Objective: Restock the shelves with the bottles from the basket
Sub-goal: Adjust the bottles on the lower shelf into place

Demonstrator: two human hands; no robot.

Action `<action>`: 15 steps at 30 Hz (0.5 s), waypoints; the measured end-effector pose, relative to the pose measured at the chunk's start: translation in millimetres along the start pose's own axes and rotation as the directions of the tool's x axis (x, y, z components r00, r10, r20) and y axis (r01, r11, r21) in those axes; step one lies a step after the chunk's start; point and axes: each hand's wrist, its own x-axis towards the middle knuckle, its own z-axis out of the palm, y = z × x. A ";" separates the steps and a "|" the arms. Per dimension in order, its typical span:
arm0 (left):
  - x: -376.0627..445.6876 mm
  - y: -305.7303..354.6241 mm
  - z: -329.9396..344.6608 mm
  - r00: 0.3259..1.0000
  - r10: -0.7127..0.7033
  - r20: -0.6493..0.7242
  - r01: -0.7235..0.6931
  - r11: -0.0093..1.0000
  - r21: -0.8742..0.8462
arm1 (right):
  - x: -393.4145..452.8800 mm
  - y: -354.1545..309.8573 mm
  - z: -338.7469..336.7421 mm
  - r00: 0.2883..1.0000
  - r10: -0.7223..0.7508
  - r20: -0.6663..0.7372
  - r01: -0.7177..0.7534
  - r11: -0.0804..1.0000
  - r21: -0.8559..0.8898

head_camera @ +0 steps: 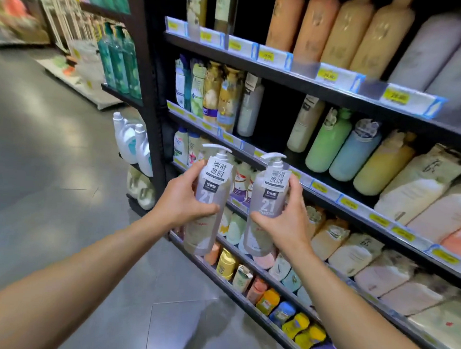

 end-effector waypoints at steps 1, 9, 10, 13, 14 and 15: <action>12.1 -0.7 -1.1 1.000 0.004 -0.001 -0.004 1.000 0.007 | 13.2 0.9 2.4 1.000 -0.010 -0.010 0.010 1.000 -0.010; 95.1 -6.9 -15.3 0.996 0.072 -0.043 -0.072 0.997 -0.001 | 116.6 -10.8 12.2 0.990 -0.122 -0.077 0.121 0.993 -0.016; 104.5 -7.7 -18.4 0.997 0.068 -0.046 -0.068 0.998 0.001 | 127.5 -13.5 14.0 0.987 -0.132 -0.091 0.131 0.991 -0.016; 132.6 -11.5 -28.0 0.997 0.067 -0.048 -0.066 0.998 0.019 | 158.3 -21.5 21.8 0.977 -0.170 -0.126 0.172 0.985 0.003; 142.2 -13.3 -31.3 0.996 0.072 -0.046 -0.072 0.997 0.013 | 167.6 -24.0 24.4 0.972 -0.189 -0.142 0.190 0.982 -0.003; 152.0 -15.0 -34.7 0.996 0.081 -0.041 -0.081 0.997 0.014 | 176.0 -26.7 27.1 0.965 -0.210 -0.159 0.210 0.978 -0.017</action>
